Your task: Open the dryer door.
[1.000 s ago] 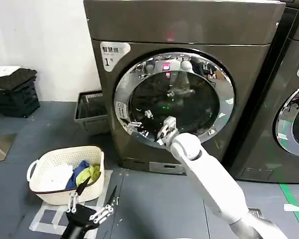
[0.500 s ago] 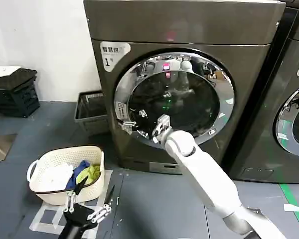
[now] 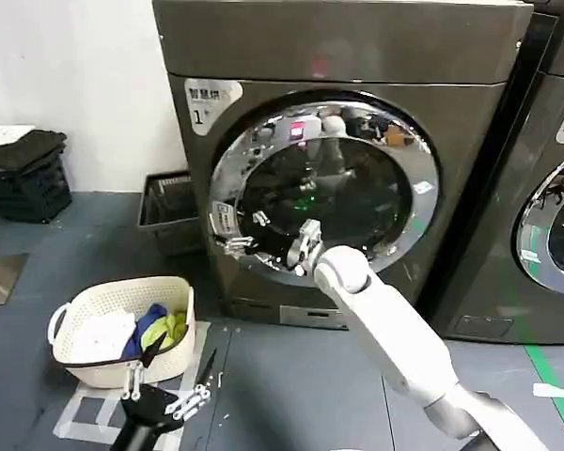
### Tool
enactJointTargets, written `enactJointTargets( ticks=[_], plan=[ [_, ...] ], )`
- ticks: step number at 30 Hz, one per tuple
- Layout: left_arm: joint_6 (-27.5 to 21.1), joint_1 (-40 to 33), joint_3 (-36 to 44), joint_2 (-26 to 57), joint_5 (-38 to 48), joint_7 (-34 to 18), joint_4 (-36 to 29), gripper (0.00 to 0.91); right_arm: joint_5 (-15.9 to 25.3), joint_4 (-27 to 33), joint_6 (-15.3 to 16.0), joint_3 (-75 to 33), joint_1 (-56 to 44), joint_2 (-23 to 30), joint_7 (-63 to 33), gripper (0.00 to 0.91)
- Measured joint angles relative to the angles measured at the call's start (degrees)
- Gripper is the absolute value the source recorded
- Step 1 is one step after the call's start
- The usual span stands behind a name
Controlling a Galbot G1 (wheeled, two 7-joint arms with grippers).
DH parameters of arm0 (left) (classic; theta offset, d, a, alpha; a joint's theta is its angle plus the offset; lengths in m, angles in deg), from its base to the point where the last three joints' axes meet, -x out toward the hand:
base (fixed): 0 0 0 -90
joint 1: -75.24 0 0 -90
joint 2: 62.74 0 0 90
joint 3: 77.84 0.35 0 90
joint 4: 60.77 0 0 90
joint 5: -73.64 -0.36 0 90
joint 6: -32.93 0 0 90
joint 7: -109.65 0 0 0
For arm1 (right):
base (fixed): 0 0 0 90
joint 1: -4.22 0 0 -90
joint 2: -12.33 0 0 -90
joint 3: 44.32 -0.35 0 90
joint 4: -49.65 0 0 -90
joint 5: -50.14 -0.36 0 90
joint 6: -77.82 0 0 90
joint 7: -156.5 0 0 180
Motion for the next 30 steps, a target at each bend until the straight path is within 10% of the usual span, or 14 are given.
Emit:
enactJointTargets(
  ticks=[11, 30],
  plan=[
    [-0.65, -4.07, -5.31, 6.16, 11.15, 2.36, 3.51, 0.907, -5.64, -2.66, 0.13, 0.53, -0.97, -3.92, 8.17, 0.907],
    [-6.35, -15.15, -13.8, 16.95, 25.01, 4.94, 10.2, 0.907, -14.07, -0.63, -12.29, 2.0, -0.46, -11.84, 33.78, 0.907]
  ],
)
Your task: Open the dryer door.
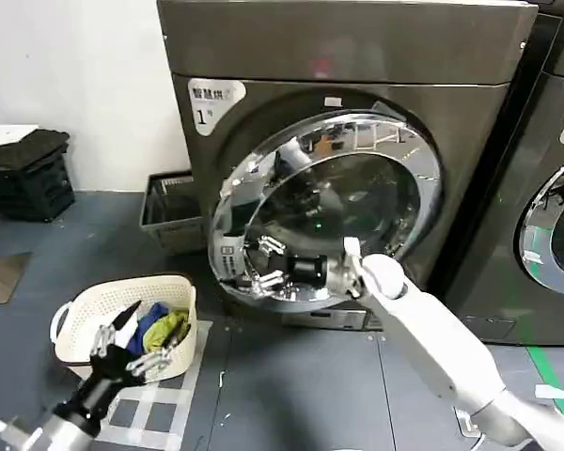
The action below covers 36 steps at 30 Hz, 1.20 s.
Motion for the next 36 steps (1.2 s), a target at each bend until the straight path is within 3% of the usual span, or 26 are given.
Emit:
enactJointTargets(
  ticks=[13, 22, 36],
  plan=[
    [0.86, -7.97, 2.15, 7.31, 5.35, 2.59, 5.59, 0.907, -1.37, -2.52, -0.62, -1.48, -1.94, -4.06, 14.73, 0.907],
    [1.4, -14.42, 7.6, 13.9, 6.68, 3.81, 10.29, 0.907, -2.38, -5.42, 1.46, -4.06, -5.02, -8.53, 15.67, 0.907],
    [2.24, -28.12, 23.59, 21.15, 6.62, 5.83, 16.07, 0.907, -2.63, -9.8, 1.53, -17.47, -17.04, -16.87, 15.04, 0.907]
  ],
)
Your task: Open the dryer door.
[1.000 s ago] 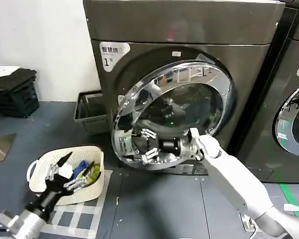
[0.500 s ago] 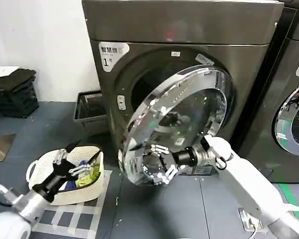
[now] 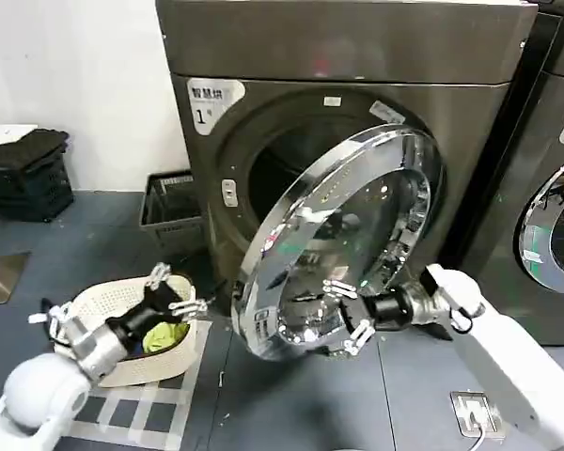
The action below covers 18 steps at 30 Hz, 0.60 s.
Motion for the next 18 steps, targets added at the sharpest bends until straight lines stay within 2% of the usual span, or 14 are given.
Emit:
enactJointTargets(
  ticks=[8, 14, 18],
  plan=[
    [0.75, -7.94, 10.16, 1.52, 0.26, 0.21, 1.99, 0.907, -2.44, -4.52, -1.08, -14.27, -15.78, -4.72, -1.45, 0.907],
    [0.83, -12.6, 16.35, 1.82, 0.77, 0.36, 1.84, 0.907, -4.42, -8.15, -1.24, -25.74, -27.87, -4.72, -6.39, 0.907],
    [0.76, -15.21, 20.23, 1.84, 1.07, 0.4, 1.11, 0.907, -3.97, -10.74, -1.39, -32.92, -34.84, -3.63, -8.62, 0.907]
  ],
)
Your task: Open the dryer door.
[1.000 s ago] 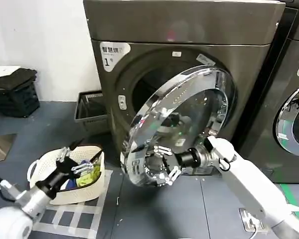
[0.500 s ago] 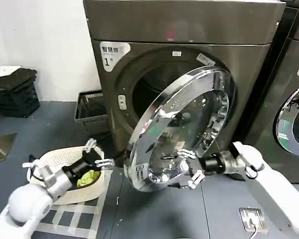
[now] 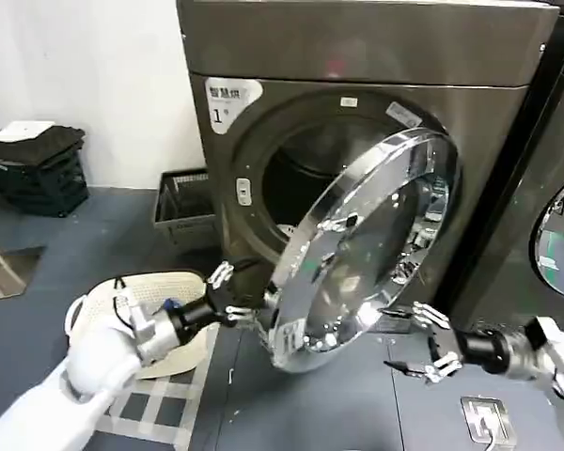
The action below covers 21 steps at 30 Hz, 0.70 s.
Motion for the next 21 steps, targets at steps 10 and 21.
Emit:
enactJointTargets(
  ticks=[10, 21],
  plan=[
    [0.44, -5.35, 7.61, -0.65, 1.61, -0.55, 0.14, 0.907, 2.68, -4.27, -4.69, -17.15, -17.34, 6.04, -5.69, 0.907],
    [0.54, -4.17, 9.05, -0.45, 1.17, -0.68, -1.92, 0.907, 4.08, -4.19, -6.95, -24.03, -23.86, 10.26, -8.17, 0.907]
  ],
)
